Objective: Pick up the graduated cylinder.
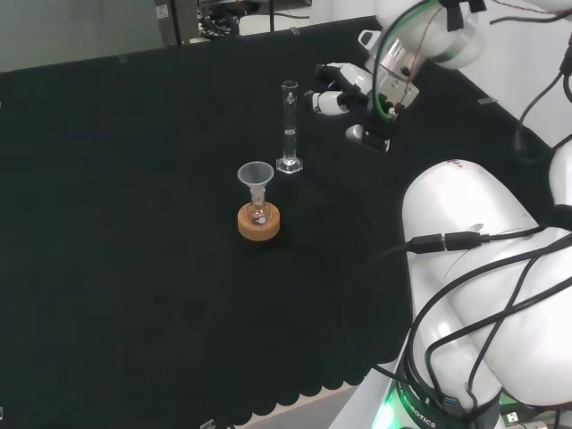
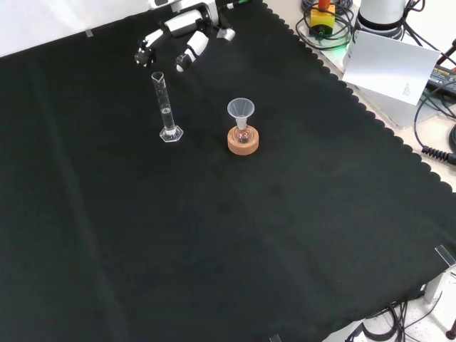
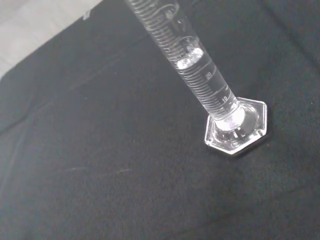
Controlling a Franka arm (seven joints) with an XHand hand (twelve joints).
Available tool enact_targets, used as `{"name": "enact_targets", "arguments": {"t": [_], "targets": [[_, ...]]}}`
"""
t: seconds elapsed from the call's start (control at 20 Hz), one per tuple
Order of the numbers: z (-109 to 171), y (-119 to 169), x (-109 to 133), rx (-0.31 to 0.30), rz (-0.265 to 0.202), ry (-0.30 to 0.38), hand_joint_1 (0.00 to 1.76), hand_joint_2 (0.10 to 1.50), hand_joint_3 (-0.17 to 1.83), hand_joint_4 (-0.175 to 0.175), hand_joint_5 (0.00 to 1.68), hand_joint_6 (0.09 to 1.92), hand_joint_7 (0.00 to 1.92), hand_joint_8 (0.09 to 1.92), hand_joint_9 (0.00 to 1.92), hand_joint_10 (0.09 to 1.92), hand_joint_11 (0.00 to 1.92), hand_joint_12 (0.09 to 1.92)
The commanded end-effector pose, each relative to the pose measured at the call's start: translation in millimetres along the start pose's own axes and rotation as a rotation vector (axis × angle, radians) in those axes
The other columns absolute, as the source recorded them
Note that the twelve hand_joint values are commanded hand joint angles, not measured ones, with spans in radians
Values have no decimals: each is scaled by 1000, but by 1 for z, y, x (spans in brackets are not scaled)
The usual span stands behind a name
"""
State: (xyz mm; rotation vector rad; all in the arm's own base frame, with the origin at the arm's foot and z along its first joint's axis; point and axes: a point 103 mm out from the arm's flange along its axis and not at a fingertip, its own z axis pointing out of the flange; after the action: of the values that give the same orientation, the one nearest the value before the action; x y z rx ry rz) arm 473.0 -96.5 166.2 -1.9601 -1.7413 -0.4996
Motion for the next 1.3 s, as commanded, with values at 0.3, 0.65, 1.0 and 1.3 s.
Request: {"name": "enact_targets", "arguments": {"t": [0.3, 0.65, 1.0, 1.3], "targets": [[29, 14, -29, -4, -98, 175, 845, 1097, -175, -57, 419, 87, 195, 666, 431, 644, 168, 1366], [43, 27, -35, 13, -173, 287, 897, 1077, -175, -50, 468, 87, 250, 663, 501, 621, 221, 1353], [50, 35, -40, 32, -246, 336, 921, 1064, -175, -57, 457, 87, 286, 652, 544, 590, 285, 1327], [58, 36, -35, 15, -309, 383, 963, 1043, -175, -54, 503, 87, 319, 657, 548, 582, 300, 1321]]}}
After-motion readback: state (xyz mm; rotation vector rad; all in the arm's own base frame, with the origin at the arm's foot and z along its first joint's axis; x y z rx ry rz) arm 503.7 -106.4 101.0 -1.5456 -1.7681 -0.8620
